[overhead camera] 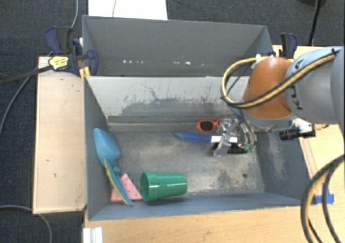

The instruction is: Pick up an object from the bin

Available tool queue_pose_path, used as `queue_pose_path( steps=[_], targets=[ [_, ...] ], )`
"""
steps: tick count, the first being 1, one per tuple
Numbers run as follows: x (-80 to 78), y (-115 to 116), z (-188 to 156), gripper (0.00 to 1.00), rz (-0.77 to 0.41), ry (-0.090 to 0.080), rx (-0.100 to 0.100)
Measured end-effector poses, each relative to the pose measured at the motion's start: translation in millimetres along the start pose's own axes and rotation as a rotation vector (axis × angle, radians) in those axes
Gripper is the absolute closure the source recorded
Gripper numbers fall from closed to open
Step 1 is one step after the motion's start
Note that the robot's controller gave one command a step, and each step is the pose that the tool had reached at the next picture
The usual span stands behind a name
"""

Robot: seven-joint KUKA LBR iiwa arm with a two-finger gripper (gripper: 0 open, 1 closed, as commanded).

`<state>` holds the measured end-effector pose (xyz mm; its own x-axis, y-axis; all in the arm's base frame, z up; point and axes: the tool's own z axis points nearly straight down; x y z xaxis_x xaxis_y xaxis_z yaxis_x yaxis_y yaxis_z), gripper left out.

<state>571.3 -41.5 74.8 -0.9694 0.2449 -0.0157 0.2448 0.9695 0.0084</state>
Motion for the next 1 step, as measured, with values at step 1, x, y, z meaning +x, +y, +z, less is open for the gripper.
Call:
queue_pose_path(
  steps=[1],
  targets=[
    [11.1, 0.9, -168.1, 1.0, -0.123, 0.0, -0.001]
  ],
)
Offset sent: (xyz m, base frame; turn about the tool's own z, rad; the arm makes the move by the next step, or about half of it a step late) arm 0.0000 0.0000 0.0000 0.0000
